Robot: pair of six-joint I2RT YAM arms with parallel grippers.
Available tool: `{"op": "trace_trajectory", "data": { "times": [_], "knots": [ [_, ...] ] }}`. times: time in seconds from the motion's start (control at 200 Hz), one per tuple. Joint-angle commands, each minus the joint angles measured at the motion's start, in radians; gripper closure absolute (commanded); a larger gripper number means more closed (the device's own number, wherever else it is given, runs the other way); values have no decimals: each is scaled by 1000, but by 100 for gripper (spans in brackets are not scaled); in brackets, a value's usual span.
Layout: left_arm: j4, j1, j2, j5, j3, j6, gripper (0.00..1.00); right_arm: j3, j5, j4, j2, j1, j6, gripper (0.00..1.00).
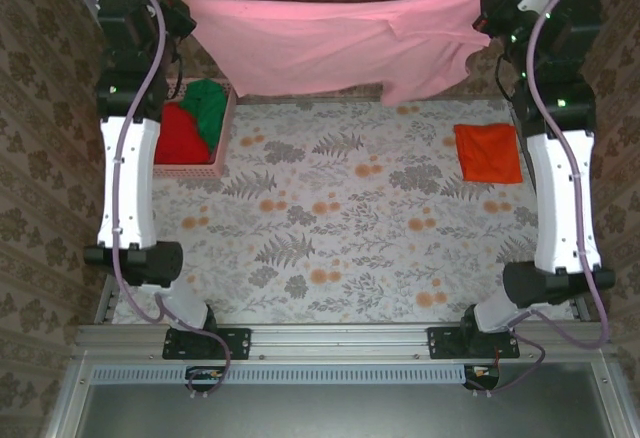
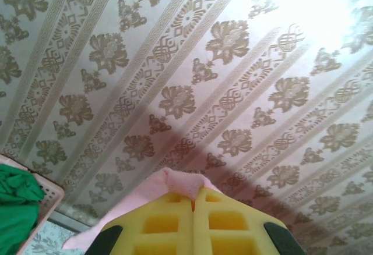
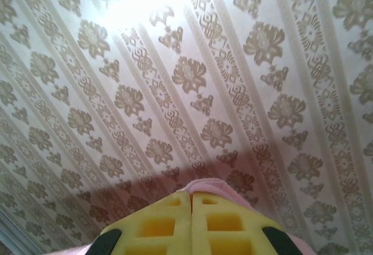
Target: Fold and stack the t-shirts
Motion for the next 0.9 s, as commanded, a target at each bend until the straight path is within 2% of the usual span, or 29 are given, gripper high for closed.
{"op": "trace_trajectory", "data": {
  "times": [0.0, 0.115, 0.24, 0.4, 0.545, 0.67, 0.895],
  "knots": [
    [23, 4, -109, 18, -233, 12, 100, -240, 7, 20, -126, -24, -6, 100],
    [117, 3, -240, 31, -624, -59, 100, -655, -9, 46, -290, -39, 56, 100],
    [152, -3, -310, 105, -955, -159, 100, -1064, -78, 60, -401, -38, 170, 100],
    [151, -39, -323, 138, -1259, -234, 100, -1396, -87, 68, -429, -35, 259, 100],
    [207, -49, -289, 104, -1431, -291, 100, -1472, -40, 105, -320, -36, 251, 100],
    [237, -53, -253, 76, -1493, -309, 100, -1470, -21, 110, -230, -37, 248, 100],
    [198, -55, -276, 43, -1558, -316, 100, -1503, 54, 43, -262, -37, 261, 100]
  ]
}}
